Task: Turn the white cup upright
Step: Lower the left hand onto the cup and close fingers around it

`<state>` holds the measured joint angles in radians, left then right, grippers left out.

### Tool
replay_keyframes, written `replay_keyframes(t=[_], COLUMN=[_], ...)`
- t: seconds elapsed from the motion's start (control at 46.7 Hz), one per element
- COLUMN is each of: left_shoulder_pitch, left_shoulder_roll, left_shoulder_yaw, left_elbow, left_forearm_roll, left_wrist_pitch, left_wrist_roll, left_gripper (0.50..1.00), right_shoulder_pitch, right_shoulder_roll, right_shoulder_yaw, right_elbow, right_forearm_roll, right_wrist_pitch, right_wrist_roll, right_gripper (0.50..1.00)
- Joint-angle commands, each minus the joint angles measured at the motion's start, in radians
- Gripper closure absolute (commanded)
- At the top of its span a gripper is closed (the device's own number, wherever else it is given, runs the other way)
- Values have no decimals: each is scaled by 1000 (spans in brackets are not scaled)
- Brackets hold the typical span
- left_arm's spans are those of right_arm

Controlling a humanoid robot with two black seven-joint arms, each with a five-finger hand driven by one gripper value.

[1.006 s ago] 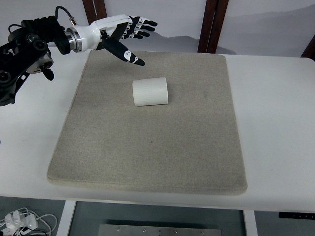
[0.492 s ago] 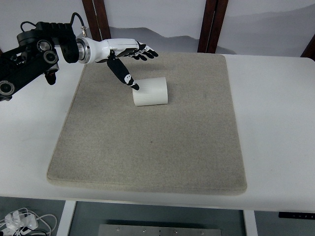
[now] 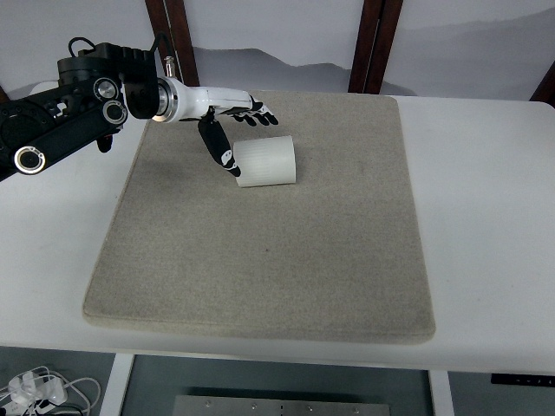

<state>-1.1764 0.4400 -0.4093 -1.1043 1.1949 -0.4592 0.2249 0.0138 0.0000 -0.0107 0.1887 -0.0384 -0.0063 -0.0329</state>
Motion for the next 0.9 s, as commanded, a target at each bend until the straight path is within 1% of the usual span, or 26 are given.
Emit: replay_keyframes(t=[0.0, 0.278, 0.492, 0.877], left_shoulder_pitch=[4, -3, -25, -26], left_shoulder_roll=[-12, -87, -144, -222], left_shoulder_yaw=[7, 7, 7, 55], left_elbow=[8, 77, 155, 215], left_forearm_roll=[14, 63, 63, 63], left_wrist_pitch=[16, 39, 47, 57], left_wrist_roll=[11, 13, 13, 13], left_gripper=[531, 551, 553, 553], right_shoulder_pitch=[0, 0, 0, 0], right_shoulder_roll=[0, 0, 0, 0], right_shoulder_yaw=[0, 0, 0, 0], right_elbow=[0, 0, 0, 0], right_forearm_roll=[0, 0, 0, 0], right_wrist_pitch=[0, -1, 0, 0], right_wrist_roll=[-1, 1, -1, 1], right_gripper=[548, 548, 548, 548])
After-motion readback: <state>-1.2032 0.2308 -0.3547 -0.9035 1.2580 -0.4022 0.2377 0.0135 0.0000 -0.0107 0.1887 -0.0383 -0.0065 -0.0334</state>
